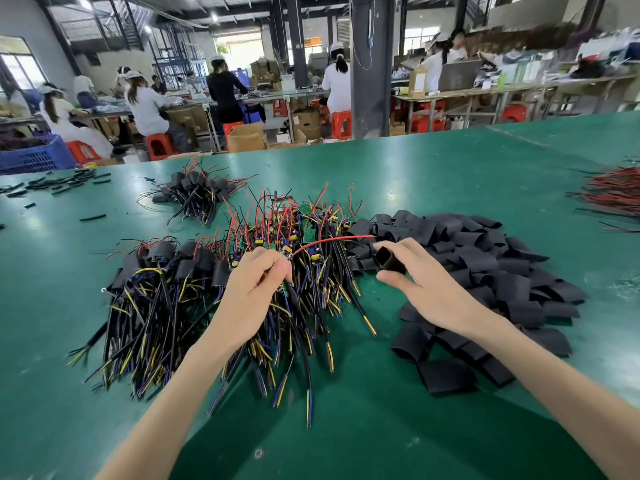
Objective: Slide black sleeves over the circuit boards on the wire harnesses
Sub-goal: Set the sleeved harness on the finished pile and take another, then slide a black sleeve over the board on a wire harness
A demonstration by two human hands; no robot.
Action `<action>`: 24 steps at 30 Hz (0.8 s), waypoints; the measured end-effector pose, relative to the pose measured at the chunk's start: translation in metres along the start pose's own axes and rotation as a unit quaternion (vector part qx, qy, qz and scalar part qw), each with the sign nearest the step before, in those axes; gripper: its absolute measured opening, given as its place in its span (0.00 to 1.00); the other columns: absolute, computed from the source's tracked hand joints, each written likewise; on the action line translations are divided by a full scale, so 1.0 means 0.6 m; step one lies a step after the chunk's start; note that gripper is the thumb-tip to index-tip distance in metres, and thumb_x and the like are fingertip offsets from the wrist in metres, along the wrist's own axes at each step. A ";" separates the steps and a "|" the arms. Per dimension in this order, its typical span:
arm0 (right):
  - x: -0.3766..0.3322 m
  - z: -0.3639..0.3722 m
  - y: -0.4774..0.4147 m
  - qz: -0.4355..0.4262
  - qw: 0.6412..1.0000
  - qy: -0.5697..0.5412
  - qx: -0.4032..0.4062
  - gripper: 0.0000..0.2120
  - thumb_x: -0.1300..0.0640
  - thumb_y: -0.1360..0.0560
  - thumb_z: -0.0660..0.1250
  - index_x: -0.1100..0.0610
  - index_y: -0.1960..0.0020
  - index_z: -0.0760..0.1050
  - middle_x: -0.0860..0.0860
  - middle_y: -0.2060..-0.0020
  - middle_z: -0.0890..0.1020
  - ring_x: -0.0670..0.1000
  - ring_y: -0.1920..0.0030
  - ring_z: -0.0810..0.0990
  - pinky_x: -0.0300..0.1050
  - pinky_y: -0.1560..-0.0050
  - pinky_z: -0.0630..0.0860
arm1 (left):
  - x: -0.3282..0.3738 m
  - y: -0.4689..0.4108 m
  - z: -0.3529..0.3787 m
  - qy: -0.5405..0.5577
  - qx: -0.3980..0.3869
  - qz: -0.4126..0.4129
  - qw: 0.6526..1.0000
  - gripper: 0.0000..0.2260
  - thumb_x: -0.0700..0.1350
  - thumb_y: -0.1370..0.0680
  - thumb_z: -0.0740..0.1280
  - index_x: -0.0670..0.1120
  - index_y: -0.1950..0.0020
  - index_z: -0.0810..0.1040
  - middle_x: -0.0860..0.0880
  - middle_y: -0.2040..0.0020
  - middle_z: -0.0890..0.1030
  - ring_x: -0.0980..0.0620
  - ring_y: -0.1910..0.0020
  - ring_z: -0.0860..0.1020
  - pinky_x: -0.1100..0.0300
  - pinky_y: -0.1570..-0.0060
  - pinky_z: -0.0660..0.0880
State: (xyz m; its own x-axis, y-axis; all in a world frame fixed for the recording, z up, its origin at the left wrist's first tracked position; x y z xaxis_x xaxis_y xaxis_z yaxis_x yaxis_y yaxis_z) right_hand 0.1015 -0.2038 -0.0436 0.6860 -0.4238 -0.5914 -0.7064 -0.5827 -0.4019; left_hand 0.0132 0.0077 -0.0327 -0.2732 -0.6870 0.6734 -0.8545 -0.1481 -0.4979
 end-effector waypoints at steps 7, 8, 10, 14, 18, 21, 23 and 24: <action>-0.009 0.000 0.001 0.002 1.000 -0.024 0.006 0.21 0.58 0.25 0.67 0.56 0.33 0.70 0.49 0.50 0.76 0.49 0.48 0.73 0.30 0.47 0.64 | -0.006 0.003 0.019 0.057 -0.055 -0.038 0.996 0.13 0.43 0.18 0.57 0.47 0.62 0.73 0.47 0.59 0.73 0.51 0.54 0.71 0.61 0.48 0.65; -0.010 0.000 0.002 0.003 1.000 -0.027 0.008 0.21 0.58 0.26 0.68 0.56 0.34 0.71 0.49 0.50 0.76 0.49 0.48 0.74 0.29 0.48 0.64 | -0.007 0.004 0.021 0.060 -0.058 -0.042 0.996 0.13 0.43 0.18 0.57 0.47 0.62 0.73 0.46 0.59 0.73 0.51 0.54 0.71 0.61 0.48 0.65; -0.013 0.002 0.003 0.002 0.999 -0.033 0.009 0.21 0.59 0.27 0.69 0.56 0.35 0.72 0.50 0.50 0.77 0.49 0.48 0.74 0.28 0.48 0.64 | -0.006 0.006 0.023 0.064 -0.063 -0.047 0.995 0.13 0.43 0.18 0.57 0.48 0.62 0.73 0.49 0.60 0.73 0.54 0.55 0.71 0.63 0.49 0.65; -0.013 0.003 0.004 0.018 0.996 -0.086 0.013 0.21 0.60 0.28 0.70 0.55 0.35 0.73 0.49 0.47 0.79 0.46 0.47 0.76 0.28 0.44 0.66 | -0.009 0.008 0.027 0.045 -0.080 -0.054 0.994 0.13 0.43 0.18 0.58 0.50 0.62 0.73 0.46 0.57 0.74 0.52 0.53 0.71 0.59 0.46 0.65; -0.008 -0.007 0.003 0.038 0.989 -0.140 0.034 0.20 0.63 0.28 0.70 0.53 0.37 0.73 0.45 0.47 0.79 0.37 0.50 0.76 0.25 0.46 0.67 | -0.008 0.008 0.026 0.006 -0.079 -0.042 0.996 0.14 0.42 0.18 0.58 0.51 0.63 0.73 0.52 0.59 0.73 0.53 0.52 0.70 0.57 0.46 0.65; -0.008 -0.013 0.002 0.034 0.986 -0.155 0.044 0.20 0.64 0.28 0.70 0.52 0.38 0.74 0.41 0.49 0.79 0.33 0.51 0.75 0.27 0.45 0.68 | -0.008 0.008 0.023 -0.013 -0.072 -0.046 0.996 0.13 0.43 0.18 0.59 0.51 0.63 0.73 0.48 0.58 0.74 0.50 0.50 0.70 0.54 0.45 0.65; -0.009 -0.017 0.003 0.029 0.986 -0.153 0.053 0.19 0.64 0.28 0.70 0.53 0.39 0.75 0.40 0.51 0.79 0.32 0.53 0.75 0.27 0.45 0.68 | -0.008 0.008 0.021 -0.021 -0.071 -0.053 0.996 0.13 0.44 0.19 0.59 0.51 0.62 0.74 0.46 0.56 0.75 0.49 0.49 0.70 0.53 0.45 0.65; -0.010 -0.019 0.003 0.024 0.987 -0.149 0.057 0.18 0.64 0.29 0.70 0.54 0.40 0.76 0.41 0.52 0.79 0.33 0.54 0.75 0.27 0.46 0.68 | -0.007 0.008 0.021 -0.025 -0.070 -0.055 0.996 0.13 0.44 0.19 0.59 0.51 0.62 0.74 0.46 0.56 0.75 0.49 0.48 0.70 0.53 0.45 0.65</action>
State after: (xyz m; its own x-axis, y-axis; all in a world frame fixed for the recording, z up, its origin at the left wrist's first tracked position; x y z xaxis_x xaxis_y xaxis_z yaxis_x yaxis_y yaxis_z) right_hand 0.0980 -0.2101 -0.0327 0.5815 -0.2164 -0.7842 -0.7637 -0.4773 -0.4346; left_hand 0.0159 0.0012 -0.0448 -0.1547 -0.7066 0.6905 -0.9325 -0.1264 -0.3383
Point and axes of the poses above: each hand's wrist, its own y-axis away from the middle knuckle, its own z-axis out of the palm, x = y × z, the point moved 7 cm from there along -y, towards the middle knuckle
